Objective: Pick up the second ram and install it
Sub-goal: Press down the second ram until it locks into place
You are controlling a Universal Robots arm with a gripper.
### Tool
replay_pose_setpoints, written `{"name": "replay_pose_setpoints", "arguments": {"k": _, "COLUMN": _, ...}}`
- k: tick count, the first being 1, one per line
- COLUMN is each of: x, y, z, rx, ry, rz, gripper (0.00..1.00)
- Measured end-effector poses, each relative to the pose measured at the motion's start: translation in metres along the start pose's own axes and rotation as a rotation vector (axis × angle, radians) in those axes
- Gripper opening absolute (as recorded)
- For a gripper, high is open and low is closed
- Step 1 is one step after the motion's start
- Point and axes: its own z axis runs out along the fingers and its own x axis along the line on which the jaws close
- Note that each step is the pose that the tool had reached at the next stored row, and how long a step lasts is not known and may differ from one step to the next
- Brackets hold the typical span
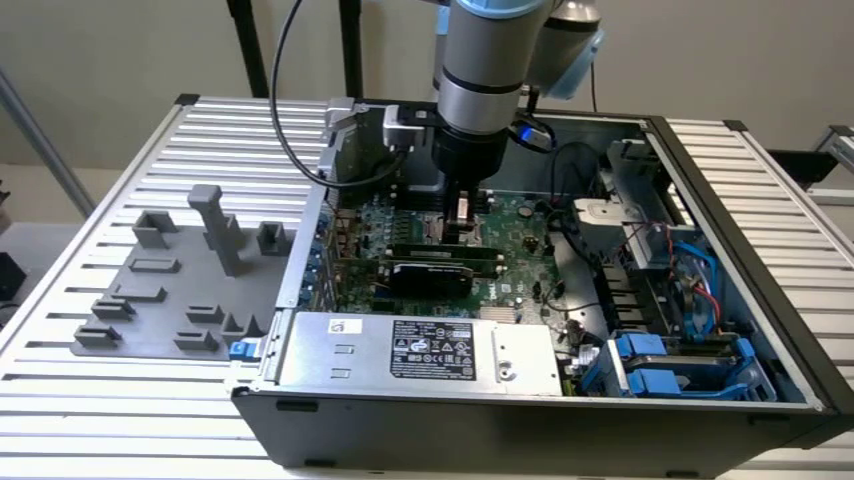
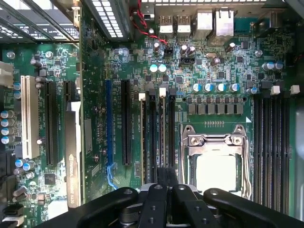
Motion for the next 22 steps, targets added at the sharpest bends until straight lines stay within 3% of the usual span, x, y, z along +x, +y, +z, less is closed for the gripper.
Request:
{"name": "replay_pose_setpoints", "arguments": {"k": 13, "x": 0.000, "y": 0.0000, "z": 0.0001, "rx": 0.0001, "ry": 0.0001, "rz": 0.000, "gripper": 0.00}}
{"name": "replay_pose_setpoints", "arguments": {"k": 22, "x": 0.000, "y": 0.0003, "z": 0.0148, "rx": 0.0052, "ry": 0.0009, "rz": 0.000, "gripper": 0.00}}
